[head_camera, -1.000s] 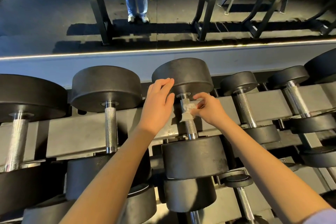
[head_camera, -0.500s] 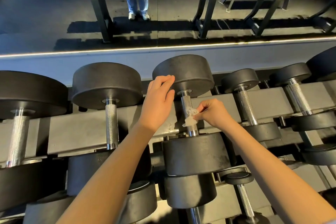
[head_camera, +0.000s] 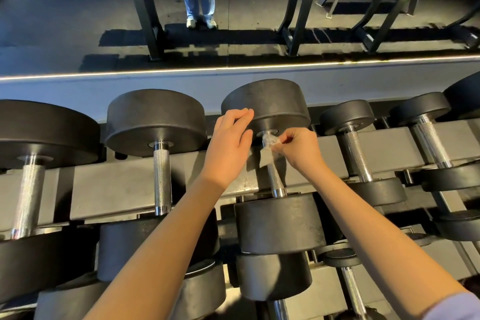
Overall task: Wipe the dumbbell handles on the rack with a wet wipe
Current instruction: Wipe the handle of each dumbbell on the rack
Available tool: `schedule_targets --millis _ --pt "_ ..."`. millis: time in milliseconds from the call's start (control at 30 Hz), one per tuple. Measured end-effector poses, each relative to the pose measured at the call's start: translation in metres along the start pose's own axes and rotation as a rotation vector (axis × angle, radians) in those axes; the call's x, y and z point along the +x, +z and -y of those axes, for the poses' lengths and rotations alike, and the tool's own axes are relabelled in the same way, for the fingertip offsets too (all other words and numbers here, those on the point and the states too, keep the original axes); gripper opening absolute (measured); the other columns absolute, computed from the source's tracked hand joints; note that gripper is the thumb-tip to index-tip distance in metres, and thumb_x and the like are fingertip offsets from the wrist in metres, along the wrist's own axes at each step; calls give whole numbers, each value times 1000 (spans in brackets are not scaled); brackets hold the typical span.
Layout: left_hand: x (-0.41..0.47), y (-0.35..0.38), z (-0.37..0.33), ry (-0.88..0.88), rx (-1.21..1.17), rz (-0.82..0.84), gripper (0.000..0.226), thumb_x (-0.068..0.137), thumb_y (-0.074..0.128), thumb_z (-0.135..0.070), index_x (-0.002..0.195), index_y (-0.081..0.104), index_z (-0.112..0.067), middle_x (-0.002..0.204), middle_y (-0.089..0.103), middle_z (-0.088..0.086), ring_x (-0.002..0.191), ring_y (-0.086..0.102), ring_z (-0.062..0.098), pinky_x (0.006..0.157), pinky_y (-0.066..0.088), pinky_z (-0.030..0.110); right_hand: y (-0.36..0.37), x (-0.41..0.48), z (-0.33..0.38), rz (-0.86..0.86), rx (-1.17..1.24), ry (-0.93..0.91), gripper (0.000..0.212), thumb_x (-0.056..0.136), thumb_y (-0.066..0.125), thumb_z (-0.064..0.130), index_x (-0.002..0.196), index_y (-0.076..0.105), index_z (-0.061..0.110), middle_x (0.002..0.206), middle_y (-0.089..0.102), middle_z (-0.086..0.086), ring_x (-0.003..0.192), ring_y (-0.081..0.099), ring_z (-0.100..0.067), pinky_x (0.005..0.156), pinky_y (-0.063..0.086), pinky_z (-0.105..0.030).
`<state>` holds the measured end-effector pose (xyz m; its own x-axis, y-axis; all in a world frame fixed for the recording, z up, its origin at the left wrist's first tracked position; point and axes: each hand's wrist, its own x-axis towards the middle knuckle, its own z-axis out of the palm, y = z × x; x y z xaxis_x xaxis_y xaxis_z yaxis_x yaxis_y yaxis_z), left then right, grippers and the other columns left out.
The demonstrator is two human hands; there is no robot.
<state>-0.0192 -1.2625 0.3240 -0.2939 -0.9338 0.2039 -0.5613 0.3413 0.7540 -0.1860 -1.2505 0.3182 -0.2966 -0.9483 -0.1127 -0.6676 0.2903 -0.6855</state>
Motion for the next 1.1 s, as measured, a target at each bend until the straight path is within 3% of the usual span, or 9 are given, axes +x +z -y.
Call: schedule_targets --millis 133,233,300,400,533,700,833,967,1100 --pt "1 -1 2 4 0 6 42 100 44 -17 142 42 -21 139 40 -9 127 29 -1 92 18 -6 7 5 6 -89 36 -55 7 85 68 12 79 70 8 79 67 -6 74 60 -15 69 47 -20" --pt "2 -1 3 10 -3 3 42 100 44 -16 142 42 -21 139 41 -8 127 28 -2 92 18 -6 1 -4 -1 12 -12 -86 10 85 66 12 81 71 4 76 65 -6 68 56 -9 58 41 -8" --pt "1 0 3 15 -7 0 43 100 44 -15 142 42 -20 138 41 -8 124 26 -5 92 16 -7 -1 -13 -7 66 -79 -112 19 85 67 16 79 68 -2 78 61 -6 67 53 -9 54 38 -9" --pt "1 1 3 13 -6 -4 43 100 44 -15 142 42 -20 139 41 -8 121 24 -7 91 15 -9 2 -14 -7 47 -133 -130 20 87 67 20 81 69 2 83 61 -4 72 53 -10 58 36 -13" --pt "2 0 3 4 -3 17 44 100 43 -16 144 40 -22 140 39 -10 127 26 -3 95 18 -2 9 3 7 -95 16 -69 12 87 66 14 91 73 6 88 68 -5 79 56 -10 69 38 -13" --pt "0 -2 3 5 -11 22 43 100 43 -16 144 40 -21 140 39 -9 125 25 -6 96 19 -2 7 1 2 -30 36 15 7 82 72 11 85 73 5 87 69 -6 83 62 -15 76 45 -21" --pt "0 -1 2 -3 -16 11 44 100 43 -15 144 40 -21 140 39 -9 128 27 -1 102 21 9 4 -5 -4 88 -68 11 4 79 74 9 80 71 6 83 67 -4 79 60 -13 69 45 -17" --pt "1 -2 2 -7 -21 21 44 100 44 -16 143 40 -22 139 39 -9 127 27 -3 101 21 9 5 0 3 -32 26 -8 5 83 71 11 80 70 7 82 67 -5 75 60 -14 67 46 -17" --pt "1 -2 1 -8 -18 19 44 100 44 -16 144 40 -21 140 39 -8 128 28 0 97 21 3 0 -8 -1 71 -15 48 5 79 74 6 75 69 5 83 67 -6 76 58 -12 61 41 -13"
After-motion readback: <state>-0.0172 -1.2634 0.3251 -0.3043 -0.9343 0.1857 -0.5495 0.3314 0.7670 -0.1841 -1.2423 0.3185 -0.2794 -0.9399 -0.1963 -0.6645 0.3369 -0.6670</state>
